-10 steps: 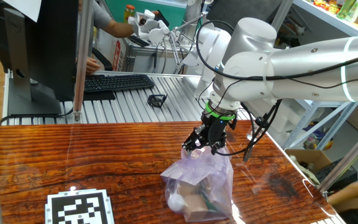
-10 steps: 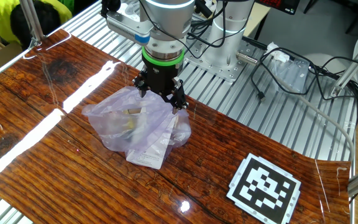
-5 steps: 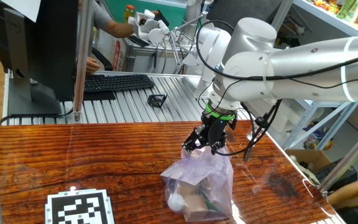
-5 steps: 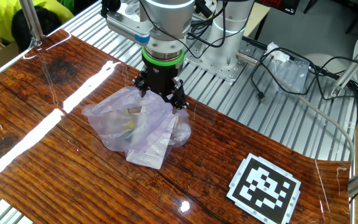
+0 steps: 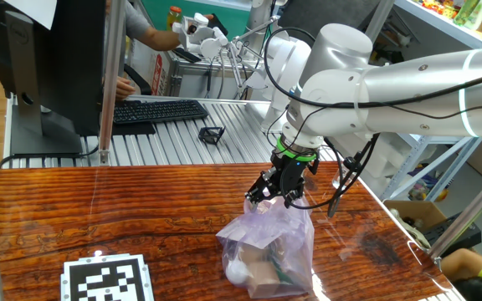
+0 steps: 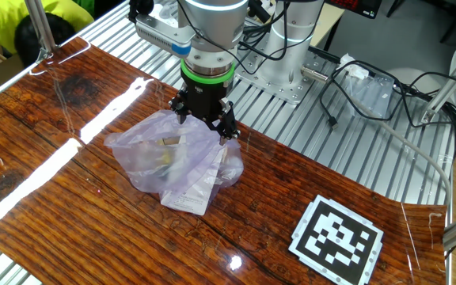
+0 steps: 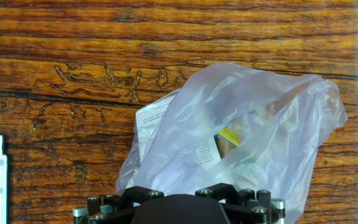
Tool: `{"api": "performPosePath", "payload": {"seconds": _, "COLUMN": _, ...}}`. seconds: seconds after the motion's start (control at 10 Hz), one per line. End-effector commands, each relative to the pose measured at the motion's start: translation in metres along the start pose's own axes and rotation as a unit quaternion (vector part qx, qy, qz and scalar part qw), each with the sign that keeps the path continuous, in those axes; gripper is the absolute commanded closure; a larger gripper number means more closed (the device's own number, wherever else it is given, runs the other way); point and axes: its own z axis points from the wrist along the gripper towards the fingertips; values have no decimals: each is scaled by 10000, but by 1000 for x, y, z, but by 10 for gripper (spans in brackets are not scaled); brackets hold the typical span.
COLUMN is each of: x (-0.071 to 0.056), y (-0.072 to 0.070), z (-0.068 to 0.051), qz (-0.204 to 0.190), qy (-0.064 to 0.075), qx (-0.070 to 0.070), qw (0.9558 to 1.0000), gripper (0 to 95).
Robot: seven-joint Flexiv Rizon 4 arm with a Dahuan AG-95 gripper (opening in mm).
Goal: Pick up a bag of things
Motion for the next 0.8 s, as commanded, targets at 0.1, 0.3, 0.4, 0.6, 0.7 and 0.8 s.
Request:
{"api": "performPosePath", "payload": {"seconds": 0.1, "x": 0, "y": 0, "z": 0, "qz": 0, "qy": 0, "qx": 1, "qw": 10000, "gripper": 0}}
{"api": "performPosePath", "payload": {"seconds": 0.3, "x": 0, "y": 0, "z": 0, "qz": -480, "qy": -317, "qx": -279, "qw": 9980, "gripper": 950}}
{"api": "performPosePath", "payload": {"seconds": 0.4, "x": 0, "y": 0, "z": 0, "qz": -489, "qy": -318, "qx": -276, "qw": 9979, "gripper": 950}}
{"api": "performPosePath", "payload": {"seconds": 0.6, "x": 0, "y": 0, "z": 0, "qz": -493, "qy": -318, "qx": -273, "qw": 9979, "gripper": 950}}
{"api": "performPosePath", "payload": {"seconds": 0.7, "x": 1, "y": 0, "z": 0, "qz": -495, "qy": -318, "qx": -274, "qw": 9979, "gripper": 950}}
{"api": "performPosePath", "payload": {"seconds": 0.8, "x": 1, "y": 0, "z": 0, "qz": -492, "qy": -317, "qx": -274, "qw": 9979, "gripper": 950}}
